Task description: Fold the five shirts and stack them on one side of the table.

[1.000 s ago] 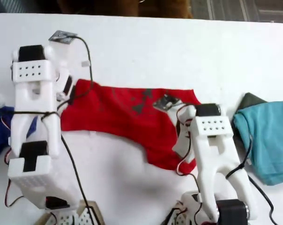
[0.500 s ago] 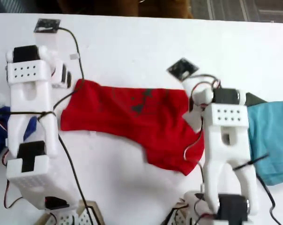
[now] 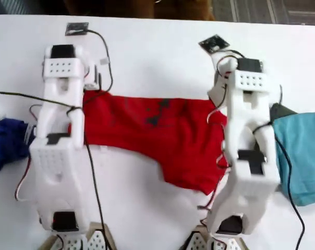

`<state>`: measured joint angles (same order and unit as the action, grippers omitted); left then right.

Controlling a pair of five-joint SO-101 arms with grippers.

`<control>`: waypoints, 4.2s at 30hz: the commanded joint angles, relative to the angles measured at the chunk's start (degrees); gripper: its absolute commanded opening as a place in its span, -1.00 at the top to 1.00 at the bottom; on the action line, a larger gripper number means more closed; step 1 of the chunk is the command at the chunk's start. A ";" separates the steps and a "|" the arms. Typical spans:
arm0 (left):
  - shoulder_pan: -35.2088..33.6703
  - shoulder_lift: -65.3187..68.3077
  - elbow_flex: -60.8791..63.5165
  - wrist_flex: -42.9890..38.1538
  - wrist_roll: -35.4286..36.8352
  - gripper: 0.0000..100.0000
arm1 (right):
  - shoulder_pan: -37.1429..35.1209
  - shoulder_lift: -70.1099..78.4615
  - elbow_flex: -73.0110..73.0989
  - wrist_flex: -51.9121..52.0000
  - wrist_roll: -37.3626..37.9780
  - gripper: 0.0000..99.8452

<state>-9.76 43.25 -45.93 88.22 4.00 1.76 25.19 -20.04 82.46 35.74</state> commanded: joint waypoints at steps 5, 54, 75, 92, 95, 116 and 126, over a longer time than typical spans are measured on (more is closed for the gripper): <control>0.44 15.56 -24.92 7.82 0.35 0.69 | -2.51 12.97 -17.05 5.41 -0.26 0.29; -9.41 26.37 -39.16 11.25 11.16 0.88 | 2.07 29.85 -42.29 9.54 -3.52 0.96; -8.97 26.37 -49.71 14.07 7.91 0.88 | 3.03 26.95 -50.20 9.71 -3.69 0.96; 0.26 19.08 -49.54 14.33 7.82 0.88 | 2.95 25.36 -56.44 10.51 -3.16 0.36; 2.20 19.34 -48.48 14.33 7.82 0.88 | 2.68 25.01 -57.32 14.46 -3.16 0.49; 0.35 19.25 -26.33 11.34 3.43 0.88 | -4.53 37.32 -57.32 12.62 -3.25 0.96; -6.15 19.78 -26.15 11.69 -0.44 0.88 | -1.10 38.11 -56.88 10.33 -3.25 0.96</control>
<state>-13.01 66.46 -72.22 100.09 4.09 -1.05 64.04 -75.43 94.33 32.40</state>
